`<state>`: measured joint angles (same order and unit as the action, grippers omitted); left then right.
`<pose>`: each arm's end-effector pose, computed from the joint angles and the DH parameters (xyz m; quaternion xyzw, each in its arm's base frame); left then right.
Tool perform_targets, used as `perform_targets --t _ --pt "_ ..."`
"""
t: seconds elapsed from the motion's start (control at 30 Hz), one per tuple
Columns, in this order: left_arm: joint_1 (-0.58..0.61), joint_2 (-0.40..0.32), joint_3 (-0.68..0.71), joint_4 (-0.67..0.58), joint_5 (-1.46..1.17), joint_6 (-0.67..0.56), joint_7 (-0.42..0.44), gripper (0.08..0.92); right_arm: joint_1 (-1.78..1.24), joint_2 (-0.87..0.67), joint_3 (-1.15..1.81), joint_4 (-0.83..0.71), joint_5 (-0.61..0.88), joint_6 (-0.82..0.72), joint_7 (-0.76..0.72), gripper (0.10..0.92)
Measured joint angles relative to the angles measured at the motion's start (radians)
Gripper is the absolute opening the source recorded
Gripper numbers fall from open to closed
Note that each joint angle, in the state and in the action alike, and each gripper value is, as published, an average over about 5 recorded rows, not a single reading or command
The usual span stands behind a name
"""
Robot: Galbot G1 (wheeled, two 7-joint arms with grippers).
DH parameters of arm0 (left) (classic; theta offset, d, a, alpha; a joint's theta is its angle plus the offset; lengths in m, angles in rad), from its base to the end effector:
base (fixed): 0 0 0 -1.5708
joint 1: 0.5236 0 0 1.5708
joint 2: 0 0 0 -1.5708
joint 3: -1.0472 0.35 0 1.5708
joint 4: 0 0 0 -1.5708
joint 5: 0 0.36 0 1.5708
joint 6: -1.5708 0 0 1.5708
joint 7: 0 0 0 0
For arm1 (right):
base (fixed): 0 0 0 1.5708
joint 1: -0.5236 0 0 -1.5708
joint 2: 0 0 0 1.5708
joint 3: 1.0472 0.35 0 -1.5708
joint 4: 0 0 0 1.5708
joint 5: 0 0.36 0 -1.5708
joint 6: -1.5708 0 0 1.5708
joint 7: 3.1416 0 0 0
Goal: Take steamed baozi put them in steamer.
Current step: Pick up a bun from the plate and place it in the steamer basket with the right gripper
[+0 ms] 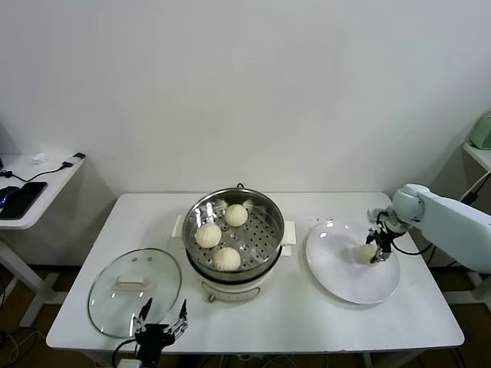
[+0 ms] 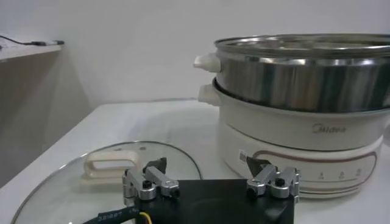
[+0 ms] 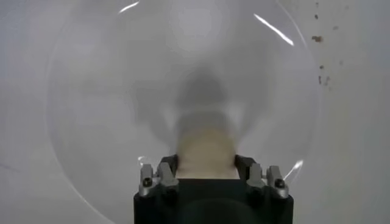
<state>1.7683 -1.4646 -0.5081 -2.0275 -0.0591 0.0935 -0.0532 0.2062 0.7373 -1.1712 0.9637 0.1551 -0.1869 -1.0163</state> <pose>0.1167 0.0153 -0.3565 -0.0053 -0.9837 -0.0168 0.1788 0.5497 -0.2139 -0.2191 0.4544 -0.5594 0.4992 0.4810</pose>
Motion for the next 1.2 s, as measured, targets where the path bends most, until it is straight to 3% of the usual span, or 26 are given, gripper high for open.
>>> perform_targets --t 0.37,0.77,1.2 --pt "-0.007 0.000 0.007 -0.018 0.002 0.001 0.000 0.823 0.405 0.047 -0.334 0.197 0.294 -0.075 0.009 0.636" --pt "-0.017 -0.001 0.019 -0.018 -0.002 -0.001 0.000 0.823 0.750 0.237 -0.490 0.394 0.691 -0.205 0.060 0.636" --pt "-0.021 0.005 0.016 -0.011 -0.008 -0.007 0.000 0.823 0.697 0.435 -0.513 0.423 0.810 -0.319 0.168 0.636"
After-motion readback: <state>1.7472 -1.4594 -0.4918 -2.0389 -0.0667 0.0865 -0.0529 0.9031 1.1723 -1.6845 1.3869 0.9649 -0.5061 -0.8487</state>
